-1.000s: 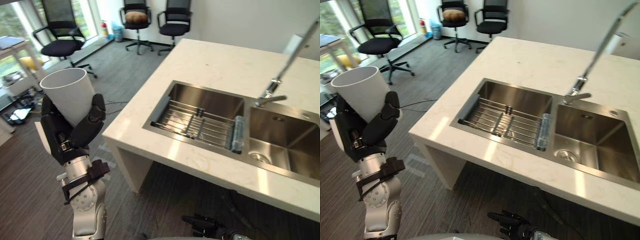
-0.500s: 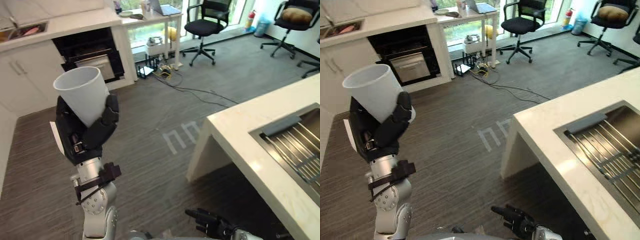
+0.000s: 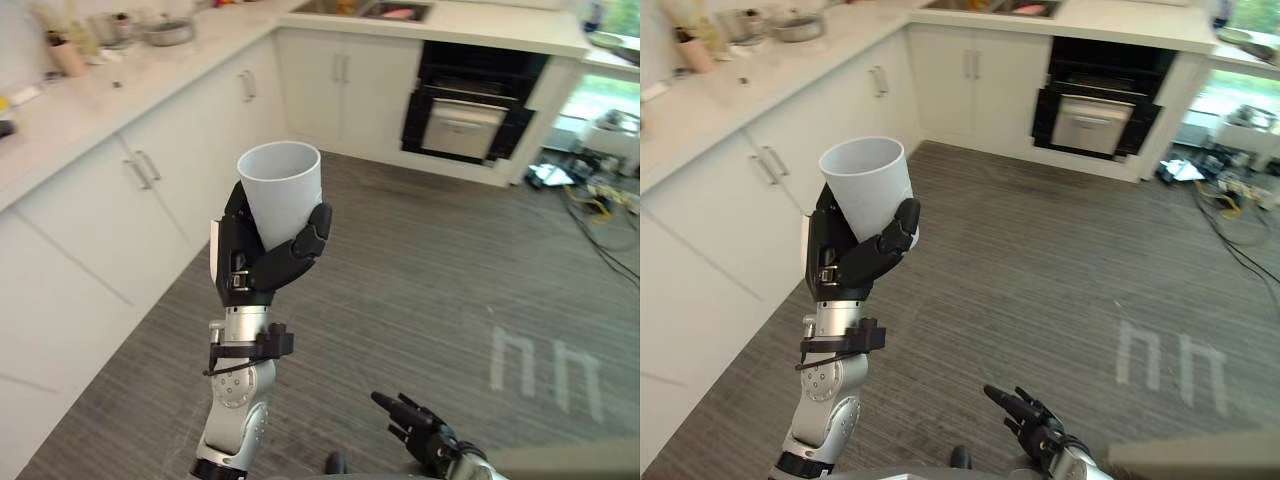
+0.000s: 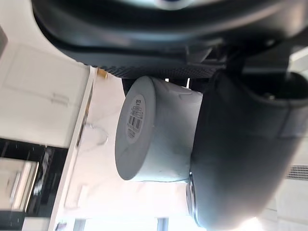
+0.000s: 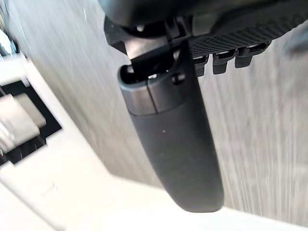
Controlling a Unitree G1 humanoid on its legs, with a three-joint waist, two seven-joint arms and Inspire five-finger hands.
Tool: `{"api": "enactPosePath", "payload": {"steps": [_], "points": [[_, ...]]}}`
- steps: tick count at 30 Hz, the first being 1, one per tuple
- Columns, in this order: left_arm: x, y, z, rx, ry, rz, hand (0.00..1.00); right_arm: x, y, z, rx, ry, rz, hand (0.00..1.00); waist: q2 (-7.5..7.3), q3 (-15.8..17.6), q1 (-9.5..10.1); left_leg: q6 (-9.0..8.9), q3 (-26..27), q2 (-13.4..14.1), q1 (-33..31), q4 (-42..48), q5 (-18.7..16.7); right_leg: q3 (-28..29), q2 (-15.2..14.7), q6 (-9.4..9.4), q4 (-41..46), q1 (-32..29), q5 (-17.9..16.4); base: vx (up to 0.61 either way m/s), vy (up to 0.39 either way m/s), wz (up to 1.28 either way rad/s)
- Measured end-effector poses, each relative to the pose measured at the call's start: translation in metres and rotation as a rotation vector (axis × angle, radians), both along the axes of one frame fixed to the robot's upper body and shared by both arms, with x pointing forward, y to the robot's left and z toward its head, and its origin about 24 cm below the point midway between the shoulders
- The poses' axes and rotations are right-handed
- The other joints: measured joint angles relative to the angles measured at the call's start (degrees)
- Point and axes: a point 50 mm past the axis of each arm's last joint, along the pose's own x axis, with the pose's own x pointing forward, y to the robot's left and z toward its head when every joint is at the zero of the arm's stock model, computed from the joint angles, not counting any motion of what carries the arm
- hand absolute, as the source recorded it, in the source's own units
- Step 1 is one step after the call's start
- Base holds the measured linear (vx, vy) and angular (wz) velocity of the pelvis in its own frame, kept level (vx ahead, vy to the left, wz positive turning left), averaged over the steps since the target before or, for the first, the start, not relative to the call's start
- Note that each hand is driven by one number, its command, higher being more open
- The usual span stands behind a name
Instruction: Walk over to the sink, pick up the cup, carry it to the dishwasher, place the cup inside the dishwasher, then close the dishwasher door
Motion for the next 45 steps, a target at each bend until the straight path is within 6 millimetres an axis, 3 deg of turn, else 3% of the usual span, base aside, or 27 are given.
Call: {"api": "enactPosePath", "payload": {"steps": [2, 3, 5, 7, 8, 9, 10, 16, 19, 23, 24, 26, 30, 31, 32, 33, 34, 35, 37, 39, 40, 41, 42, 43, 44, 45], "points": [[-0.001, -0.007, 0.000, 0.016, 0.000, -0.036, 0.00, 0.003, 0.005, 0.003, 0.018, -0.013, 0.004, 1.00, 0.04, 0.0, -0.14, -0.20, -1.5, 0.3, 0.7, 1.0, -1.3, 2.6, 2.0, -0.14, -4.0, -2.0, 0.4, 0.29, -0.054, 0.51], [-0.005, -0.023, -0.001, 0.029, 0.003, -0.114, 0.00, 0.005, 0.009, 0.006, 0.034, -0.026, 0.008, 1.00, 0.05, 0.0, -0.27, -0.73, -4.0, 1.0, 1.5, 4.0, -4.2, 6.5, 4.4, -0.16, -9.1, -3.9, 3.1, 0.39, -0.082, 0.77], [-0.009, -0.037, -0.002, 0.051, 0.000, -0.190, 0.00, 0.004, 0.012, 0.007, 0.042, -0.031, 0.005, 1.00, -0.24, 0.0, -0.27, -3.45, -5.7, 1.4, 2.3, 8.0, -6.8, 9.5, 5.6, -0.47, -11.7, -4.0, 6.5, 0.37, -0.088, 0.90], [-0.013, -0.046, 0.001, 0.079, -0.031, -0.259, 0.00, -0.005, 0.018, 0.005, 0.058, -0.015, -0.010, 1.00, -2.06, -1.1, -0.33, -9.02, -5.8, 1.1, 3.3, 13.0, -10.9, 10.8, 4.0, -2.16, -14.1, -1.9, 14.0, 0.40, -0.154, 1.05], [-0.013, -0.047, 0.002, 0.078, -0.040, -0.264, 0.00, -0.007, 0.020, 0.004, 0.067, -0.009, -0.016, 1.00, -2.56, -1.4, -0.28, -9.35, -5.7, 1.1, 3.8, 13.8, -12.4, 10.1, 3.4, -0.53, -14.0, -1.3, 14.2, 0.39, -0.207, 0.80], [-0.014, -0.049, 0.002, 0.063, -0.041, -0.266, 0.00, -0.008, 0.021, 0.004, 0.069, 0.001, -0.015, 1.00, -1.59, -1.6, 0.16, -9.42, -5.5, 3.0, 4.1, 15.2, -14.6, 8.9, 4.8, -0.71, -12.6, -0.7, 13.1, 0.24, -0.141, 0.31], [-0.015, -0.057, 0.006, 0.108, -0.079, -0.363, 0.00, -0.021, 0.036, 0.001, 0.110, 0.039, -0.031, 1.00, -5.02, -5.1, 0.37, -8.56, 2.1, 9.1, 2.5, 15.8, -17.1, 7.0, 9.9, -3.89, -15.5, -0.1, 15.5, 0.16, -0.100, 0.12], [-0.013, -0.053, 0.005, 0.107, -0.073, -0.346, 0.00, -0.026, 0.036, 0.000, 0.109, 0.036, -0.045, 1.00, -5.22, -6.0, -0.12, -8.57, 4.5, 9.2, 2.5, 14.7, -16.5, 8.4, 10.6, -3.91, -17.2, -1.1, 16.6, 0.00, 0.002, -0.18], [-0.011, -0.052, 0.002, 0.068, -0.050, -0.349, 0.00, -0.026, 0.031, 0.001, 0.110, -0.043, -0.096, 1.00, -5.66, -6.4, -1.98, -9.76, 7.5, 9.6, 3.0, 13.0, -15.3, 4.6, 8.8, -4.01, -18.2, -0.6, 16.8, 0.00, 0.015, 0.02], [-0.008, -0.043, 0.001, 0.015, -0.031, -0.310, 0.00, -0.034, 0.013, 0.002, 0.060, -0.132, -0.110, 1.00, -5.72, -6.4, -2.67, -10.09, 9.9, 10.1, 3.9, 12.2, -15.1, 3.7, 8.7, -4.28, -17.8, -0.4, 15.4, -0.01, -0.007, 0.06], [-0.006, -0.038, 0.000, -0.013, -0.023, -0.283, 0.00, -0.044, 0.007, 0.000, 0.040, -0.142, -0.111, 1.00, -5.76, -6.4, -2.79, -10.19, 10.2, 10.1, 4.3, 11.9, -15.2, 2.8, 8.1, -4.32, -16.4, -0.7, 14.5, -0.03, -0.009, -0.13], [-0.003, -0.028, 0.000, -0.047, -0.014, -0.239, 0.00, -0.050, 0.000, 0.001, 0.006, -0.187, -0.121, 1.00, -6.41, -6.1, -2.84, -11.37, 10.8, 10.1, 4.5, 11.0, -16.4, 3.3, 7.9, -4.36, -13.6, -1.6, 13.2, -0.04, -0.036, -0.11], [-0.005, -0.011, -0.009, -0.075, 0.027, -0.172, 0.00, -0.055, -0.007, 0.002, -0.028, -0.248, -0.080, 1.00, -6.24, -6.0, -3.35, -11.88, 11.2, 11.7, 4.6, 11.2, -17.8, 2.4, 8.3, -4.37, -8.2, -3.8, 8.7, 0.07, -0.093, 0.09], [-0.008, -0.007, -0.014, -0.080, 0.054, -0.151, 0.00, -0.056, -0.008, 0.002, -0.034, -0.247, -0.051, 1.00, -5.41, -6.7, -3.39, -14.21, 11.2, 13.6, 5.3, 11.1, -18.6, 1.4, 9.9, -4.63, -7.8, -3.2, 7.1, 0.22, -0.122, 0.15], [-0.009, -0.004, -0.016, -0.083, 0.063, -0.139, 0.00, -0.056, -0.006, 0.001, -0.029, -0.239, -0.040, 1.00, -5.34, -6.5, -3.09, -14.46, 11.3, 14.0, 5.1, 14.3, -18.4, 1.0, 10.3, -5.64, -8.3, -2.2, 6.1, 0.32, -0.141, 0.16], [-0.012, 0.001, -0.022, -0.092, 0.095, -0.114, 0.00, -0.055, -0.006, -0.002, -0.029, -0.218, -0.022, 1.00, -5.79, -6.2, -3.37, -15.12, 12.1, 16.3, -1.0, 29.5, -18.6, 0.7, 10.7, -6.41, -8.5, -0.8, 4.8, 0.32, -0.149, 0.09], [-0.015, 0.006, -0.028, -0.118, 0.129, -0.083, 0.00, -0.055, -0.007, -0.003, -0.036, -0.209, -0.001, 1.00, -4.98, -5.9, -2.98, -13.88, 12.9, 19.1, -7.3, 44.2, -14.7, 0.8, 11.2, -6.79, -9.8, 1.6, 3.9, 0.34, -0.151, 0.08], [-0.016, 0.008, -0.030, -0.129, 0.139, -0.071, 0.00, -0.054, -0.009, -0.002, -0.041, -0.213, 0.004, 1.00, -4.68, -5.5, -2.63, -12.57, 13.3, 20.8, -10.1, 51.2, -12.7, 0.8, 11.8, -7.21, -10.9, 3.4, 3.6, 0.37, -0.138, 0.03], [-0.018, 0.014, -0.035, -0.138, 0.162, -0.036, 0.00, -0.054, -0.016, -0.005, -0.052, -0.192, 0.017, 1.00, -3.44, -3.5, -2.20, -10.93, 13.1, 23.2, -18.3, 62.3, -13.5, 1.2, 12.7, -8.49, -15.5, 10.0, 2.9, 0.49, -0.062, 0.00], [-0.017, 0.019, -0.040, -0.124, 0.181, -0.021, 0.00, -0.056, -0.019, -0.010, -0.051, -0.153, 0.025, 1.00, -3.89, -3.2, -1.26, -10.69, 14.1, 21.5, -20.3, 56.4, -14.6, 2.6, 11.9, -8.11, -19.0, 14.0, 3.2, 0.37, -0.017, -0.24], [-0.017, 0.022, -0.042, -0.116, 0.190, -0.009, 0.00, -0.058, -0.022, -0.012, -0.051, -0.135, 0.028, 1.00, -3.94, -2.9, -0.73, -10.65, 15.2, 19.5, -21.0, 48.7, -15.1, 3.8, 10.9, -7.52, -21.3, 16.9, 3.5, 0.56, 0.050, -0.44], [-0.017, 0.027, -0.042, -0.106, 0.191, 0.003, 0.00, -0.057, -0.025, -0.013, -0.047, -0.134, 0.029, 1.00, -4.43, -2.4, -0.69, -11.18, 15.3, 15.7, -21.7, 36.3, -14.2, 5.0, 8.8, -7.24, -23.7, 19.6, 3.4, 0.58, 0.076, -0.45], [-0.017, 0.027, -0.042, -0.106, 0.193, 0.006, 0.00, -0.057, -0.025, -0.013, -0.046, -0.134, 0.032, 1.00, -4.58, -2.3, -0.50, -11.40, 14.6, 13.9, -22.0, 30.5, -12.7, 5.8, 7.9, -7.16, -24.7, 20.5, 3.3, 0.49, 0.097, -0.39], [-0.017, 0.027, -0.043, -0.106, 0.196, 0.006, 0.00, -0.057, -0.027, -0.013, -0.047, -0.136, 0.035, 1.00, -4.52, -2.3, -0.21, -11.69, 13.4, 12.3, -22.2, 24.6, -10.2, 6.6, 7.3, -6.95, -25.4, 21.1, 3.3, 0.47, 0.163, -0.62], [-0.017, 0.026, -0.042, -0.104, 0.198, 0.002, 0.00, -0.058, -0.030, -0.013, -0.047, -0.134, 0.042, 1.00, -4.15, -2.1, 0.52, -12.37, 8.0, 9.8, -22.5, 12.9, -0.8, 9.0, 6.4, -3.88, -26.2, 22.4, 2.8, 0.48, 0.190, -0.70], [-0.017, 0.026, -0.042, -0.103, 0.199, 0.001, 0.00, -0.058, -0.030, -0.014, -0.045, -0.131, 0.042, 1.00, -4.13, -2.1, 0.81, -13.04, 6.3, 9.2, -22.3, 10.9, 3.4, 10.2, 6.3, -2.62, -26.2, 22.9, 2.3, 0.60, 0.267, -0.89]]}}
